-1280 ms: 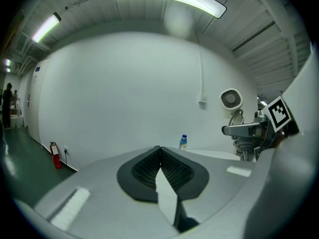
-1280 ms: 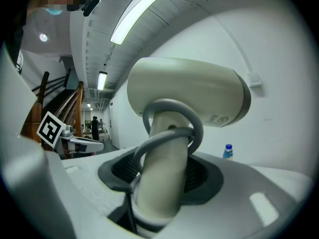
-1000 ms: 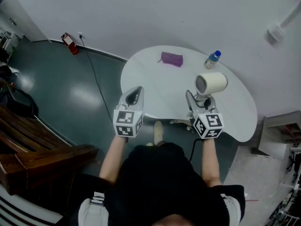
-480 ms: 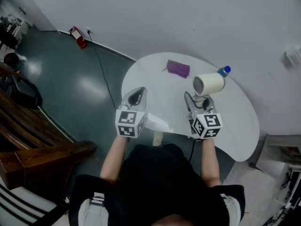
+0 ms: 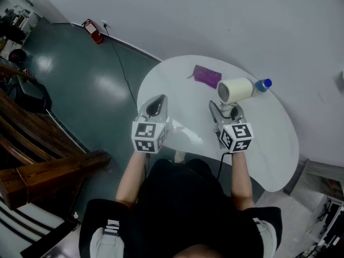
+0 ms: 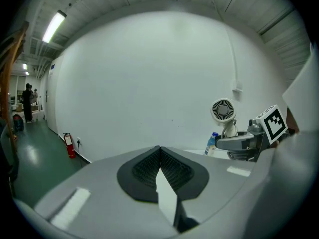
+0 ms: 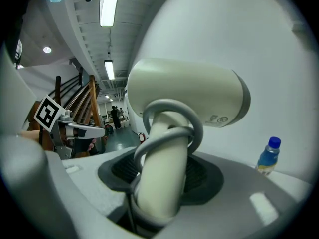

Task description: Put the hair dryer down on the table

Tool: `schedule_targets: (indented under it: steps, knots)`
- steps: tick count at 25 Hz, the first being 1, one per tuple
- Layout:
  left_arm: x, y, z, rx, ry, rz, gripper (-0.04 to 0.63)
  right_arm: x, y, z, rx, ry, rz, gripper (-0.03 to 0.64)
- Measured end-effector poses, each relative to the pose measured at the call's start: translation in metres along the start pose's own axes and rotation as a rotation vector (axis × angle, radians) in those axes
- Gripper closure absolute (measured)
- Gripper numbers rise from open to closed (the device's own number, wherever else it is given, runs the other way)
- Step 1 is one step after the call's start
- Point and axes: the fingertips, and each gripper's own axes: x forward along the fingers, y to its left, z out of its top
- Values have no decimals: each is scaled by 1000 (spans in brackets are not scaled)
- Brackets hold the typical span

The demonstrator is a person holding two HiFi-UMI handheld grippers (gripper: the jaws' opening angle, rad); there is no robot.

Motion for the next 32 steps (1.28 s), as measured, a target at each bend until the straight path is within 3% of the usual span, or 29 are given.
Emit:
schedule_targets:
  steps: [19,32]
  knots:
    - [0,45,-77,-73,137,133,588,71,44,-91,-21,239,197,377]
    - [2,66,-133,-143,232,124,588,114,82,-154,-74,419,282,379]
